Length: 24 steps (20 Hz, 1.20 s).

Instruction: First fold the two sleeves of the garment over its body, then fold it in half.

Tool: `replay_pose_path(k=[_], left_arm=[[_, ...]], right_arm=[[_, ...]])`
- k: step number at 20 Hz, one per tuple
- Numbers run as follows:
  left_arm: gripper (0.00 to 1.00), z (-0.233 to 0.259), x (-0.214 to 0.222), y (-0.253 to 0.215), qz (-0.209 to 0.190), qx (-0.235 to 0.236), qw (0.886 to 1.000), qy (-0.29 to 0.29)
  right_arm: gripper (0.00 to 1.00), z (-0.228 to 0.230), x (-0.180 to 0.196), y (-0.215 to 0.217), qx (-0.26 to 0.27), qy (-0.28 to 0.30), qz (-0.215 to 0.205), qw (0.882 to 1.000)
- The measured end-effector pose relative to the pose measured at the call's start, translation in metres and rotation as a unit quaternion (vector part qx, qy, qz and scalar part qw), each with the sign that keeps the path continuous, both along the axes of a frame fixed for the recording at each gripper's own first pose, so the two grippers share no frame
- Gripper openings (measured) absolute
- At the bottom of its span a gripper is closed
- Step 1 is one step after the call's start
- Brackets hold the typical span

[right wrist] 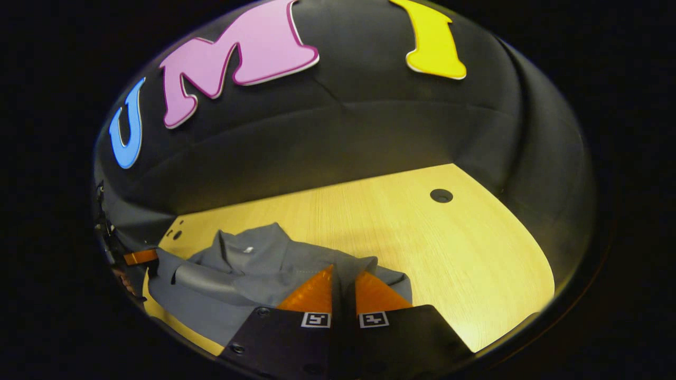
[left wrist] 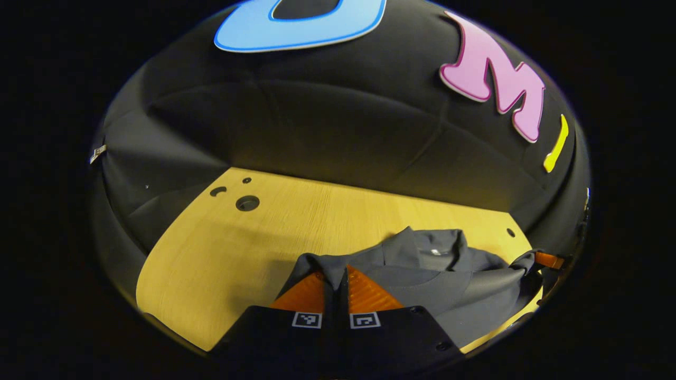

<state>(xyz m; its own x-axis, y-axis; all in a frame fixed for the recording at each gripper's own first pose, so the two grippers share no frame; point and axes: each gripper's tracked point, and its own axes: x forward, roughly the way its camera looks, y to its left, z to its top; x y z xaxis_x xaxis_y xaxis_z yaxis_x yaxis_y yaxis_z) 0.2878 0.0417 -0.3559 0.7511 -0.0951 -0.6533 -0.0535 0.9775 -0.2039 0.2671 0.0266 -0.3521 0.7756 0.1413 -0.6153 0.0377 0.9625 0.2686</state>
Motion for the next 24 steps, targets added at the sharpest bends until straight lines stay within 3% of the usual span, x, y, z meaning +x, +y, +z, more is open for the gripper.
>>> replay_pose_path(k=[12, 13, 16, 20, 21, 23, 24], left_arm=[[0.05, -0.076, 0.009, -0.002, 0.004, 0.033, 0.997, 0.072], [0.05, -0.079, 0.009, -0.002, 0.0, 0.041, 0.996, 0.077], [0.02, -0.08, 0.01, -0.005, -0.017, 0.069, 0.995, 0.072], [0.17, -0.079, 0.006, 0.001, -0.04, 0.113, 0.989, 0.087], [0.34, -0.077, 0.004, 0.002, -0.043, 0.119, 0.988, 0.09], [0.5, -0.073, 0.0, 0.001, -0.045, 0.122, 0.987, 0.095], [0.55, -0.07, -0.003, -0.001, -0.045, 0.12, 0.987, 0.097]], right_arm=[[0.05, -0.072, 0.016, 0.009, -0.015, 0.051, 0.03, 0.998], [0.0, -0.075, 0.015, 0.01, -0.015, 0.056, 0.029, 0.998], [0.09, -0.08, 0.014, 0.012, -0.012, 0.07, 0.024, 0.997], [0.27, -0.075, 0.009, 0.015, -0.012, 0.087, 0.029, 0.996], [0.39, -0.073, 0.006, 0.014, -0.015, 0.091, 0.027, 0.995], [0.63, -0.068, 0.003, 0.011, -0.031, 0.09, 0.021, 0.995], [0.64, -0.063, 0.002, 0.013, -0.037, 0.085, 0.025, 0.995]])
